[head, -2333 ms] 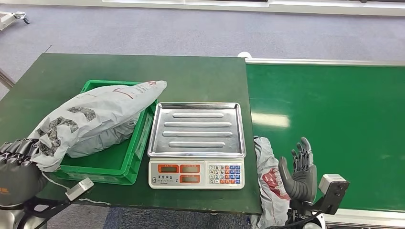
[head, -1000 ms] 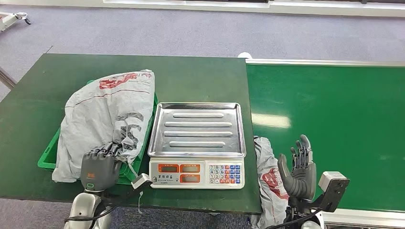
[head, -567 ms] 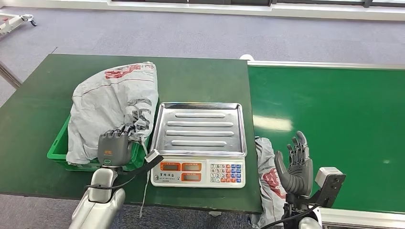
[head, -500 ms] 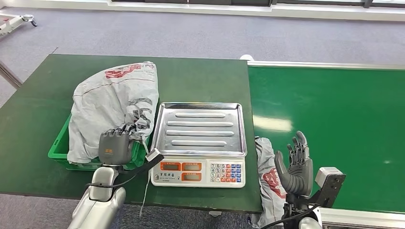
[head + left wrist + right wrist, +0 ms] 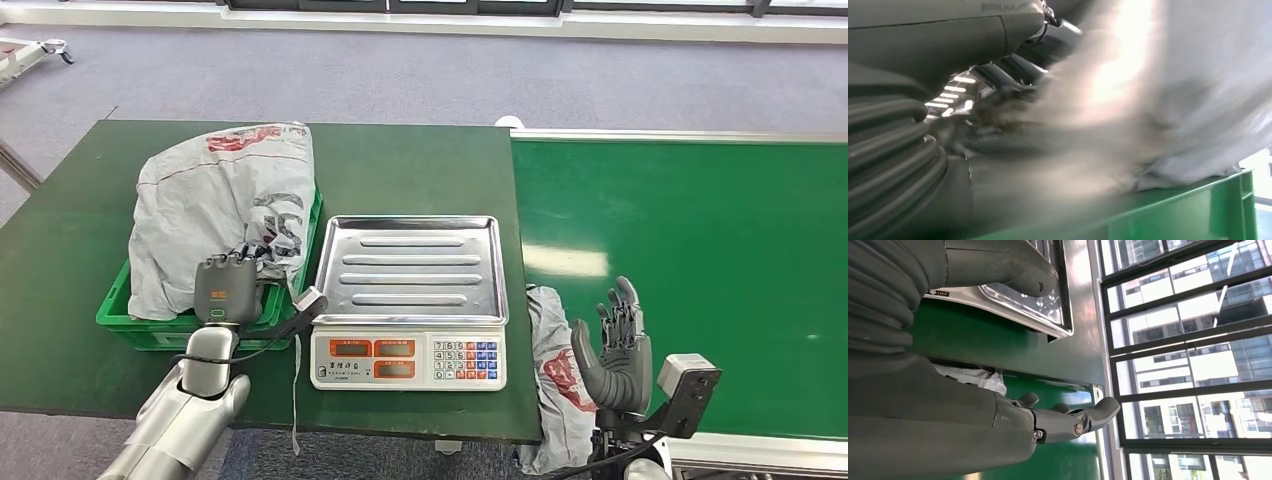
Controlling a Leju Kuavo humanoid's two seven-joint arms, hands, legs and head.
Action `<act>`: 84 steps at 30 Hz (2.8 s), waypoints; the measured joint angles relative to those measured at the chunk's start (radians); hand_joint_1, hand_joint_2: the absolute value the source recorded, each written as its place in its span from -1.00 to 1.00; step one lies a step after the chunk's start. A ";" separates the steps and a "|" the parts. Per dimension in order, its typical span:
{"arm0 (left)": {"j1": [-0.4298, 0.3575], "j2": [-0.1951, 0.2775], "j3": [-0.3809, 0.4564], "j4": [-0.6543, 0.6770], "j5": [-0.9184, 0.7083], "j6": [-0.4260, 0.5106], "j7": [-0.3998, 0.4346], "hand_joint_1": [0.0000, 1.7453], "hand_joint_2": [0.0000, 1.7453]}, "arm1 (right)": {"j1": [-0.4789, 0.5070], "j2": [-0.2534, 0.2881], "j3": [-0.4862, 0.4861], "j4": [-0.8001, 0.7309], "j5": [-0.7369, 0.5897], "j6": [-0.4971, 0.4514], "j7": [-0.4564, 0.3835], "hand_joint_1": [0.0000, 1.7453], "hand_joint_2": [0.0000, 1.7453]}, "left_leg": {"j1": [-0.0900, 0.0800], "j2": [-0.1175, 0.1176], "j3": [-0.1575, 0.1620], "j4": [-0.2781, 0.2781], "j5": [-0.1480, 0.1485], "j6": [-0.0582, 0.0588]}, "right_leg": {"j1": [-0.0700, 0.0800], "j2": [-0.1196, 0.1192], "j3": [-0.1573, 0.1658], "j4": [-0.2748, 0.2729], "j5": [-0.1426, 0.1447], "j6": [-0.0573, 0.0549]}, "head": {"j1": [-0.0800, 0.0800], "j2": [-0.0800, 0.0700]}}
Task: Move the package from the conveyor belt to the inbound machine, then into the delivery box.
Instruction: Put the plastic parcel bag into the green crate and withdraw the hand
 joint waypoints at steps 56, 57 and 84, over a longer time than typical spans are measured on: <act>0.279 -0.386 0.101 -0.662 1.509 -0.696 -0.616 -1.00 -0.50 | -0.219 0.028 0.206 0.195 0.102 -0.052 0.049 -1.00 -1.00 | -0.001 0.003 0.004 -0.001 -0.003 0.000 | -0.001 0.001 -0.005 0.001 -0.004 0.000 | 0.000 0.000; 0.261 -0.393 0.096 -0.626 1.534 -0.696 -0.615 -1.00 -1.00 | -0.238 0.029 0.216 0.217 0.098 -0.053 0.053 -1.00 -1.00 | -0.001 0.003 0.004 -0.001 -0.003 0.000 | -0.001 0.001 -0.005 0.001 -0.004 0.000 | 0.000 0.000; 0.221 -0.413 0.062 -0.501 1.509 -0.555 -0.614 -1.00 1.00 | -0.385 0.059 0.328 0.439 0.151 -0.114 0.081 -1.00 1.00 | -0.001 0.003 0.000 -0.001 -0.003 0.000 | -0.001 0.001 -0.009 0.001 -0.005 0.000 | 0.000 0.000</act>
